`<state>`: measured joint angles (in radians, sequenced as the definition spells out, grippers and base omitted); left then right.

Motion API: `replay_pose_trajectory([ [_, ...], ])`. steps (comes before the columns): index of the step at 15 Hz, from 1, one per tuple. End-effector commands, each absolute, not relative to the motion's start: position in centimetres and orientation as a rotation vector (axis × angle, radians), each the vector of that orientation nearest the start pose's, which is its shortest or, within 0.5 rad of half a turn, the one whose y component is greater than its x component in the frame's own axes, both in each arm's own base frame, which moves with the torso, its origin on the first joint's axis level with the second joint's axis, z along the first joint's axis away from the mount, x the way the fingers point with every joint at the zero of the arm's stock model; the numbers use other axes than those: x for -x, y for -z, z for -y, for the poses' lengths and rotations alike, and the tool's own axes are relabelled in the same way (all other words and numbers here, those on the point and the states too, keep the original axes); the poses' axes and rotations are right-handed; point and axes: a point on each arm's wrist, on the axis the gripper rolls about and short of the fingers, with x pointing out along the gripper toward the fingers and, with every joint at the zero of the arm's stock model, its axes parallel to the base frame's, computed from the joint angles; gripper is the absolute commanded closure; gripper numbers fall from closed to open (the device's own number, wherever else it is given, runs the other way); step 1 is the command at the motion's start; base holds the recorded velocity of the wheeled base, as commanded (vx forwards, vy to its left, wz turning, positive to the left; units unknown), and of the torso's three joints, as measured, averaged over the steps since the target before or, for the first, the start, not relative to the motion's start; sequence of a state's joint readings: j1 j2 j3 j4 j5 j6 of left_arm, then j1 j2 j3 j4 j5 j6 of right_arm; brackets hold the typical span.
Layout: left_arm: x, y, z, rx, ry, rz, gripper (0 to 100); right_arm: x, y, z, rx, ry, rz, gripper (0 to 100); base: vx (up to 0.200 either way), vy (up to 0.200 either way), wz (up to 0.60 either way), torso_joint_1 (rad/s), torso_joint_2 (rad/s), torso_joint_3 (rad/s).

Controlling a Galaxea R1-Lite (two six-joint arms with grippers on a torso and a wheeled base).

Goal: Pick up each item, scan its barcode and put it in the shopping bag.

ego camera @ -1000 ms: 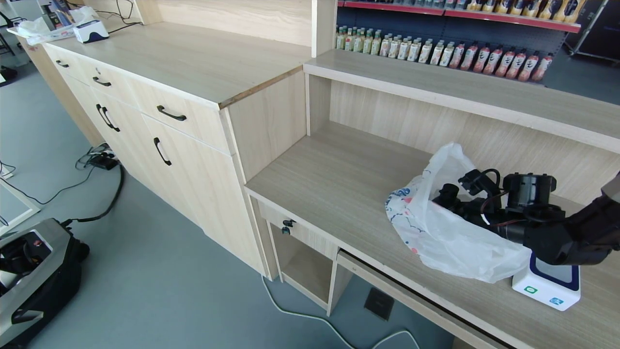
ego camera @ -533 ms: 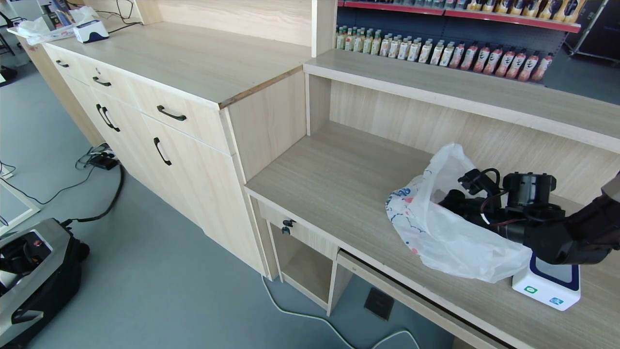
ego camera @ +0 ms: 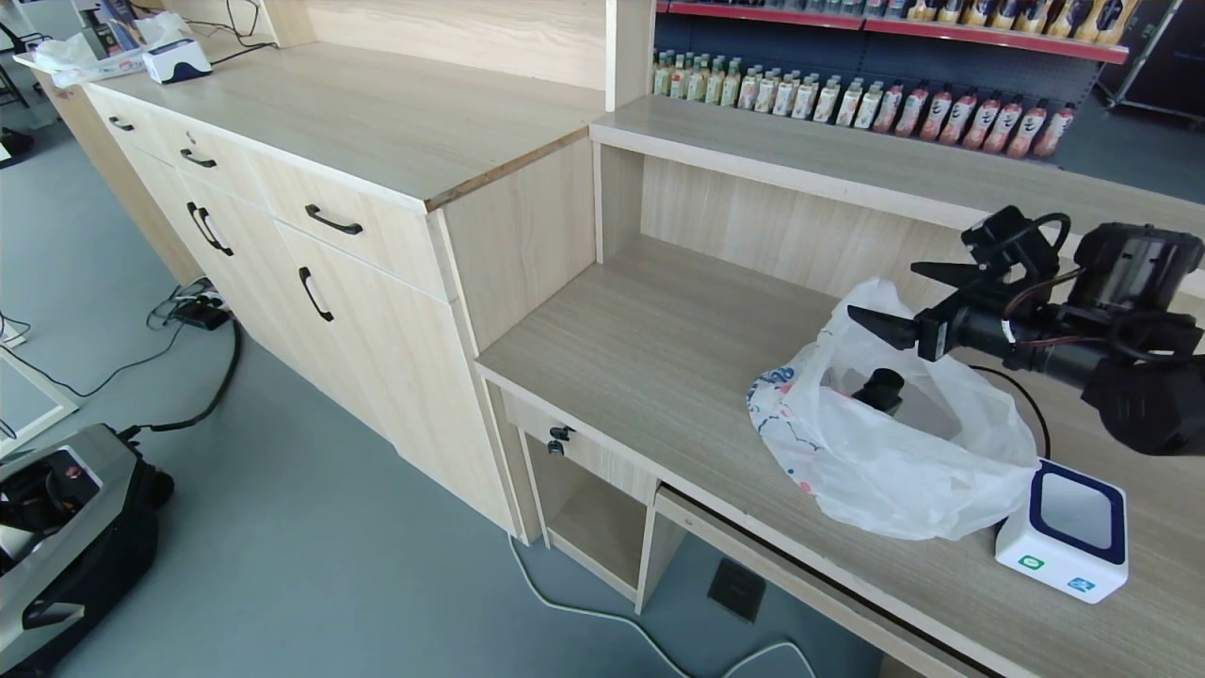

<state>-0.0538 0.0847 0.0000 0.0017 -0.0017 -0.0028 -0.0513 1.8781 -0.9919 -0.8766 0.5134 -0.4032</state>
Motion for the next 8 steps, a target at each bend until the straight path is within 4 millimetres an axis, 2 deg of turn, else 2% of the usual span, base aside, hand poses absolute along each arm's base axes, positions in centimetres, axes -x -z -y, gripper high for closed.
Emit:
replay_pose_trajectory([
  [1, 1.6, -7.7, -0.1, 0.001, 0.055, -0.086, 0, -32.9, -22.8, 2.2, 0.479, -0.391, 0.163, 0, 0.000, 0.000, 0.00, 0.000, 0.00, 0.000],
  [2, 1.6, -7.7, -0.1, 0.001, 0.055, -0.086, 0, -30.3, -23.6, 3.2, 0.501, -0.352, 0.150, 0, 0.000, 0.000, 0.00, 0.000, 0.00, 0.000],
  [4, 1.6, -7.7, -0.1, 0.001, 0.055, -0.086, 0, -26.6, -24.9, 4.6, 0.506, -0.282, 0.130, 0, 0.000, 0.000, 0.00, 0.000, 0.00, 0.000],
  [5, 1.6, -7.7, -0.1, 0.001, 0.055, -0.086, 0, -25.7, -25.2, 4.9, 0.511, -0.263, 0.130, 0, 0.000, 0.000, -0.60, 0.002, 0.00, 0.007],
  [6, 1.6, -7.7, -0.1, 0.001, 0.055, -0.086, 0, -23.1, -26.0, 5.7, 0.518, -0.200, 0.122, 0, 0.000, 0.000, -0.60, 0.002, 0.00, 0.002],
  [8, 1.6, -7.7, -0.1, 0.001, 0.055, -0.086, 0, -20.3, -26.0, 6.8, 0.502, -0.104, 0.055, 0, 0.000, 0.000, -0.60, -0.002, 0.00, 0.002],
])
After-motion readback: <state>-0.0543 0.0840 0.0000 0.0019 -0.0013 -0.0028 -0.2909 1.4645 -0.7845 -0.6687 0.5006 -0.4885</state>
